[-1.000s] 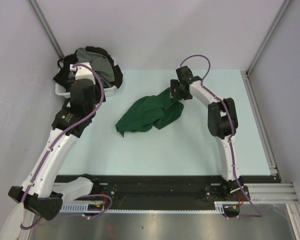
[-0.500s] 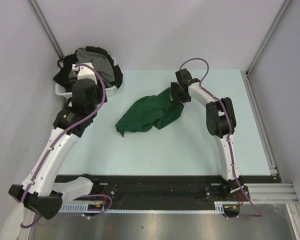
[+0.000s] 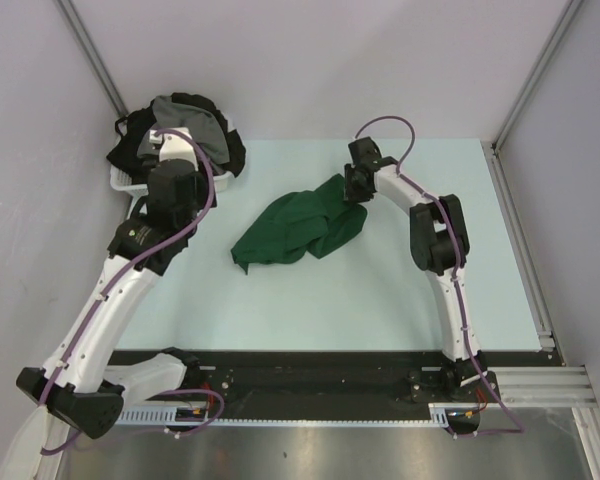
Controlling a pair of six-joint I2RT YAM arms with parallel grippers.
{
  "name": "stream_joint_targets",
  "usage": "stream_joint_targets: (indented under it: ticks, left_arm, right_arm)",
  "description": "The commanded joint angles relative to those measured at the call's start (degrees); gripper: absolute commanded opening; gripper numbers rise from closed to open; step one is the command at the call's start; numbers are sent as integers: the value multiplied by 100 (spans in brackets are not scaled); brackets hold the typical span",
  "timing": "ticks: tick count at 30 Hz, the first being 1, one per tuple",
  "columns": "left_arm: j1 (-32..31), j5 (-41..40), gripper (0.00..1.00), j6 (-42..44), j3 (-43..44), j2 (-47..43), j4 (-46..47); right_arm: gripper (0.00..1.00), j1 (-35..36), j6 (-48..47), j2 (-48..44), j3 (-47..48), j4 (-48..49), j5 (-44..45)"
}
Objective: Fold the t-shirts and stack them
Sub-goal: Flatten out the tshirt
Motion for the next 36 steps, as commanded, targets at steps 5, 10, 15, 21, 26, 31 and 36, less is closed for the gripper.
stream_joint_targets:
  ticks: [5,10,15,21,26,31,36]
  left_arm:
    - [-87,28,73,2,155,67,110]
    - [-122,151,73,-148,-196,164,303]
    - [-122,423,73,-359,-530,532,610]
    - [-131,810,72,-1052,-829,1016,822]
    - [-209,1179,71,-1571,-970,1455,778]
    - [-411,1277,70,-1756,-926,1728,515]
    - [-684,1496,70,-1923,-1031,1781,356]
  right_arm:
    - [0,-17,-29,41,213,56,9]
    - [0,-25,-64,-239,196,4,52]
    - [0,-60,-100,-679,-50,-5,105]
    - [0,-113,-152,-1295,-665,74,158]
    - [0,-236,-170,-1506,-867,74,141]
    - [0,-350,-179,-1603,-868,74,123]
    - [0,-561,-170,-1603,-806,65,61]
